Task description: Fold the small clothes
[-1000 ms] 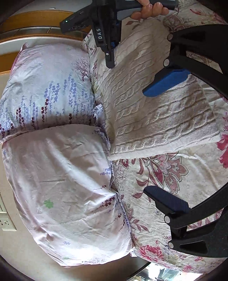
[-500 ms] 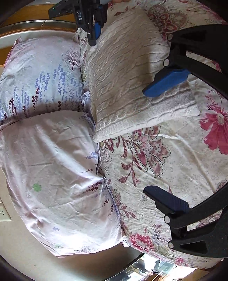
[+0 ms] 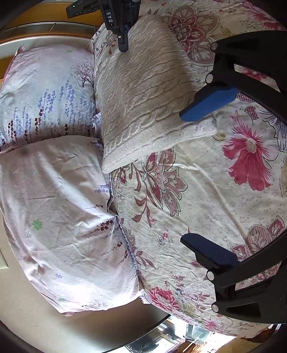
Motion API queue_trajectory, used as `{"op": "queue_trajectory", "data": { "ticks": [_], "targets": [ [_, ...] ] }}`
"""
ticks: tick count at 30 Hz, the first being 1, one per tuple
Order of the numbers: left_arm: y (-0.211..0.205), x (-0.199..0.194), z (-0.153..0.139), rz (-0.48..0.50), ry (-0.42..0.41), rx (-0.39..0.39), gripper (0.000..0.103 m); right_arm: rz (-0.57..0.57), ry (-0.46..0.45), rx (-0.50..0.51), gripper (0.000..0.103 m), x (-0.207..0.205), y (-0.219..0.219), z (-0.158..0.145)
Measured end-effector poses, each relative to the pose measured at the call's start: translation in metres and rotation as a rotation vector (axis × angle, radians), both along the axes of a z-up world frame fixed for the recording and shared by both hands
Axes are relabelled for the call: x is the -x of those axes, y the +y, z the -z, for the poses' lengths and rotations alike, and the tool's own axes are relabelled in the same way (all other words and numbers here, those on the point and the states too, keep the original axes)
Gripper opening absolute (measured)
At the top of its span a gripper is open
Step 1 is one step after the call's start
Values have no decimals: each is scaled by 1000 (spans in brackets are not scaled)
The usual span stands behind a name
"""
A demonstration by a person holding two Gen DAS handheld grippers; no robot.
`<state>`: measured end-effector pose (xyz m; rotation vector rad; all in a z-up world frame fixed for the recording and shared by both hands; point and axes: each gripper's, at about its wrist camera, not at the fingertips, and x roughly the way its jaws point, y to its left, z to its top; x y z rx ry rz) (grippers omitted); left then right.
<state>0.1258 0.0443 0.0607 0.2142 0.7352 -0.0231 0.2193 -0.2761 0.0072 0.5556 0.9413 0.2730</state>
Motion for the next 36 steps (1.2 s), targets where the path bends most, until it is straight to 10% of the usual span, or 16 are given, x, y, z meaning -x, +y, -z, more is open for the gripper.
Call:
{"op": "queue_trajectory", "data": {
  "ticks": [6,21,25,36],
  "targets": [
    [1,6,7,-27,13,-14,101,-32,-39,-40,43,25,-6,-11],
    [1,20,12,-51,38,-2,101,-9,-97,187,48,68,13,-9],
    [3,19,15,-54,49,9,101,60,-184,307,102,94,13,-30],
    [-16,21,18,-30,54,6,101,112,-222,572,102,122,42,-29]
  ]
}}
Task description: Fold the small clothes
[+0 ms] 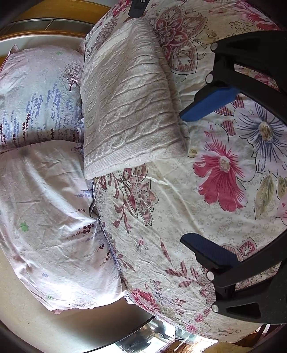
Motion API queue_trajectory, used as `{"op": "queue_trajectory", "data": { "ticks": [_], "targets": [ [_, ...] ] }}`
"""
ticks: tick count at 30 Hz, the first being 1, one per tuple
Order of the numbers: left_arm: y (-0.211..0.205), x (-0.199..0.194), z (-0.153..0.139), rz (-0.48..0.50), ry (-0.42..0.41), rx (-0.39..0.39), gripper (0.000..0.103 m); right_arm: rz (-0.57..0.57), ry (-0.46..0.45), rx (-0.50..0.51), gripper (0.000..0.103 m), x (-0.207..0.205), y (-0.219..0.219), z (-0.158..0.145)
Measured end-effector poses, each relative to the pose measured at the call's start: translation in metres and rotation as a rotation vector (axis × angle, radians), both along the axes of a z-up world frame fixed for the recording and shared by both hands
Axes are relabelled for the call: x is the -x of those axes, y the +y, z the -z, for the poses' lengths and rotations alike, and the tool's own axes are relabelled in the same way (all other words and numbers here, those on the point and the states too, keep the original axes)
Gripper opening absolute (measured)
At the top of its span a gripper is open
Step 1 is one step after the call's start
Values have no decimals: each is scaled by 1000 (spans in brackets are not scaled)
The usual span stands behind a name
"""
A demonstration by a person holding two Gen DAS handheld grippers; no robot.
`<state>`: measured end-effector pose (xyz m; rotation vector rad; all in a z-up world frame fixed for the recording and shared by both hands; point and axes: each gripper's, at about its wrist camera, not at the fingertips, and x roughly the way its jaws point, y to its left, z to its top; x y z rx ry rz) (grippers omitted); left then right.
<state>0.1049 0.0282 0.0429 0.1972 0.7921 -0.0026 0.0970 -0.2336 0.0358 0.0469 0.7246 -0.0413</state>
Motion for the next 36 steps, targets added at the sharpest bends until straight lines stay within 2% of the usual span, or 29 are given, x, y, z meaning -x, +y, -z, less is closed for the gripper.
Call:
{"op": "queue_trajectory", "data": {
  "ticks": [5,12,15,21,24,27,33,36],
  "targets": [
    [-6,-3,5,2,23,8,101,-98,19,7,102,2,20,9],
    [-16,-10,14,-3,69,-27,101,-120,111,106,102,-5,46,28],
    [-15,-15,18,-2,105,-13,101,-121,126,124,102,-6,49,30],
    [-6,-19,21,-19,141,62,101,-114,177,76,102,-12,44,36],
    [-2,-22,22,-31,164,106,101,-109,252,32,102,-18,41,46],
    [2,-26,24,-32,188,143,101,-98,251,28,102,-17,42,47],
    [2,-30,23,-9,211,143,101,-85,264,22,102,-19,45,48],
    [2,-27,24,-13,190,146,101,-79,253,21,102,-19,47,48]
  ]
}}
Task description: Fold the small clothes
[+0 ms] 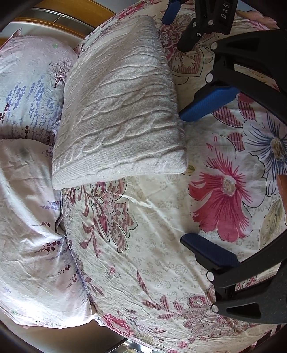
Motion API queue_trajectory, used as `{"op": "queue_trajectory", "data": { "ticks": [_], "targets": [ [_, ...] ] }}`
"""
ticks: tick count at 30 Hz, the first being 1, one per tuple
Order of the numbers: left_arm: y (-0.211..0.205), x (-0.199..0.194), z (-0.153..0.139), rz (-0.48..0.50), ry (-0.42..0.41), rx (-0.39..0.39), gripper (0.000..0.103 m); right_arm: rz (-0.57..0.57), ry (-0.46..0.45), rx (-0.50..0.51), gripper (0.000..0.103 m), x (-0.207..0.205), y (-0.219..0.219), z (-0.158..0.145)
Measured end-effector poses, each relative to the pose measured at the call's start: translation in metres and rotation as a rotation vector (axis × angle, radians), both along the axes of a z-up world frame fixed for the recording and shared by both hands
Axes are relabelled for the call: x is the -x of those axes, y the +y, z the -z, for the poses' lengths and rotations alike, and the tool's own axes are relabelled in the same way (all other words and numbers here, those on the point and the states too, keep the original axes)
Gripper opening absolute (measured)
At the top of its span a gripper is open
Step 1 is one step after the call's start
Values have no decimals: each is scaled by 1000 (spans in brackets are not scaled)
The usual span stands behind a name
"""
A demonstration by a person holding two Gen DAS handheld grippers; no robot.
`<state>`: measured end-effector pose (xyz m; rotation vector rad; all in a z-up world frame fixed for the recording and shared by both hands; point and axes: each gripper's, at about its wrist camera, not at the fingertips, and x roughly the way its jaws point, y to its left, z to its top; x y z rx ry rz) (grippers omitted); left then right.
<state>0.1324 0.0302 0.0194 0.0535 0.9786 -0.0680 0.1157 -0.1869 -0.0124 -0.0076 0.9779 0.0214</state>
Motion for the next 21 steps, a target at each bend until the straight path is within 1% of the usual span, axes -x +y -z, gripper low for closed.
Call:
{"op": "queue_trajectory", "data": {
  "ticks": [1,3,21],
  "targets": [
    [0,1,0,-1,-15,1,101,0,-10,0,102,1,1,0],
    [0,2,0,-1,-17,3,101,2,-28,-1,102,4,1,1],
    [1,1,0,0,-16,6,101,-6,-32,-2,102,4,1,1]
  ]
}}
